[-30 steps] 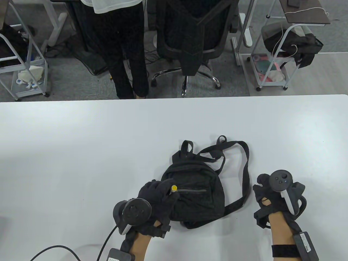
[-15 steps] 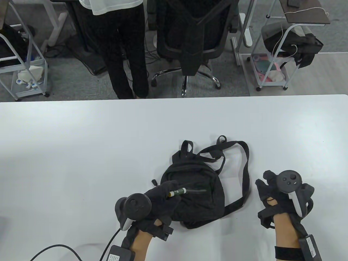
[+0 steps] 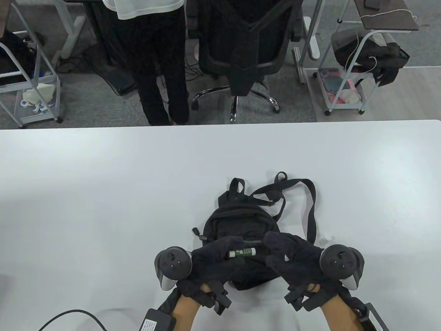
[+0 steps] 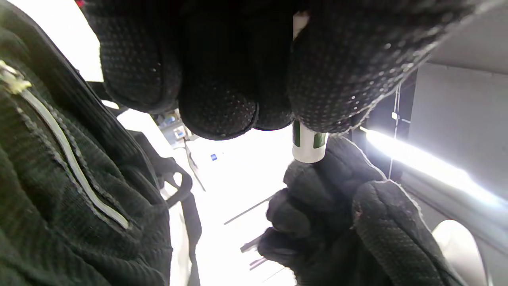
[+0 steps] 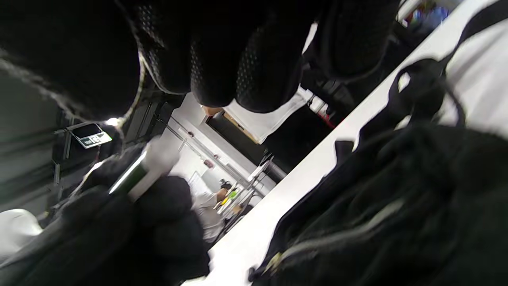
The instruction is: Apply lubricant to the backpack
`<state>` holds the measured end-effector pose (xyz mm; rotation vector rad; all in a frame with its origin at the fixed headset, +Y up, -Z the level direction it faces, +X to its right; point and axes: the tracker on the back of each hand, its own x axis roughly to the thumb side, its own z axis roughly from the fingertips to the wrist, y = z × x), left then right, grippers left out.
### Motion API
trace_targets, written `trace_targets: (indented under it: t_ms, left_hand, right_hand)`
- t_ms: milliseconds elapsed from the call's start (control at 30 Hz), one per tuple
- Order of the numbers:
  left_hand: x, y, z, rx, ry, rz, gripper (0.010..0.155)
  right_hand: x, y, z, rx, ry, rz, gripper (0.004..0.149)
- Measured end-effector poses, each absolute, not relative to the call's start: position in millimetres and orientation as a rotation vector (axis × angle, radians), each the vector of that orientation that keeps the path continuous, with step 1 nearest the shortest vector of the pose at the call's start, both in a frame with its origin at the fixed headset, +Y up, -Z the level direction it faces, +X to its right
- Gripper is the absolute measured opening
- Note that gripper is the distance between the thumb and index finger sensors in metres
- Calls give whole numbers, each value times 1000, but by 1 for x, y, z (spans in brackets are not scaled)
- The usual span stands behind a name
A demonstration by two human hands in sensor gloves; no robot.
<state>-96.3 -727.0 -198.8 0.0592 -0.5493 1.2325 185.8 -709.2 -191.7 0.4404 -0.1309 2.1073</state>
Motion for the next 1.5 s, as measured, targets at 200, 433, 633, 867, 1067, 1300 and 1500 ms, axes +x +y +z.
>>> trace_targets:
  t_ms: [200, 433, 633, 867, 1067, 1300, 1500]
  left_hand:
    - [-91, -731, -199, 13, -573, 1272, 54]
    - [-88, -732, -198, 2, -586, 1279, 54]
    - [-88, -731, -199, -1, -591, 1296, 54]
    - [-88, -729, -198, 19, -594, 1289, 54]
    - [-87, -729, -198, 12, -598, 1289, 54]
    - [-87, -728, -196, 37, -591, 1289, 54]
    - [-86, -728, -196, 28, -601, 1290, 54]
  right_hand:
    - [181, -718, -193, 417, -95, 2132, 60]
    - [180, -723, -195, 422, -55, 2075, 52]
    - [179, -727, -198, 426, -1, 2059, 50]
    - [179, -724, -197, 442, -21, 2058, 57]
    - [177, -727, -198, 443, 19, 2061, 50]
    - [179, -726, -197, 440, 20, 2054, 60]
    - [179, -727, -198, 446, 43, 2058, 51]
